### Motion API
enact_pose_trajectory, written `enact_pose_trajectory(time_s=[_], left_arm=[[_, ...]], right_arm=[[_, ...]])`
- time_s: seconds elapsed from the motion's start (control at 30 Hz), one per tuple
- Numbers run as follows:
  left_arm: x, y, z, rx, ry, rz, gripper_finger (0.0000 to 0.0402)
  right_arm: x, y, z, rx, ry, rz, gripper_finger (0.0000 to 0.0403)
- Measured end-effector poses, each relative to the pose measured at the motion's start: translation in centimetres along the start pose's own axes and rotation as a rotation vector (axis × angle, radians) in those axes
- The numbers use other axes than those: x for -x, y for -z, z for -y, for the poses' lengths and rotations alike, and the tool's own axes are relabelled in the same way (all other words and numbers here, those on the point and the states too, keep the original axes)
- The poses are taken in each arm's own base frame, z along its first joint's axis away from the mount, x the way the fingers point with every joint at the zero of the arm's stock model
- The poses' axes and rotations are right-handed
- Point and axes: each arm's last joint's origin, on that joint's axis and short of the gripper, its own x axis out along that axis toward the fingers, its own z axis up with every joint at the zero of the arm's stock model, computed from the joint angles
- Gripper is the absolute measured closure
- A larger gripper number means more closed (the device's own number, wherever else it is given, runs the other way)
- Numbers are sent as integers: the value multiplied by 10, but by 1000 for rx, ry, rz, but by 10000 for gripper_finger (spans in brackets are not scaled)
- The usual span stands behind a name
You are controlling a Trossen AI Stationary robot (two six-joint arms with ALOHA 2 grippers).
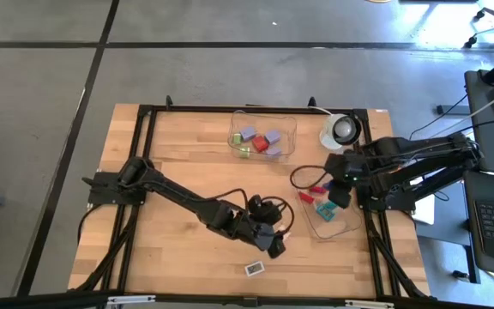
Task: Pick & Place Office items
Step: Put the blue digital clock into the bottom transparent bin, then put the white digital clock into the bottom transparent bin
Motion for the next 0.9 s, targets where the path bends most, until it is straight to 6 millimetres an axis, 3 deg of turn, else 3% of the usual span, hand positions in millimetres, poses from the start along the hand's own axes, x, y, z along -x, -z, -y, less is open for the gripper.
enact_pose_trajectory(time_s=[0.37, 0.7, 0.9], left_arm=[[-7, 59, 30, 28, 151, -240, 157], [12, 123, 65, -93, 255, -388, 157], [8, 152, 65, -160, 189, -432, 157]], right_arm=[[-66, 29, -2, 2, -6, -61, 336], [-73, 30, -4, 42, 7, -12, 298], [-73, 29, -5, 40, 5, 8, 280]])
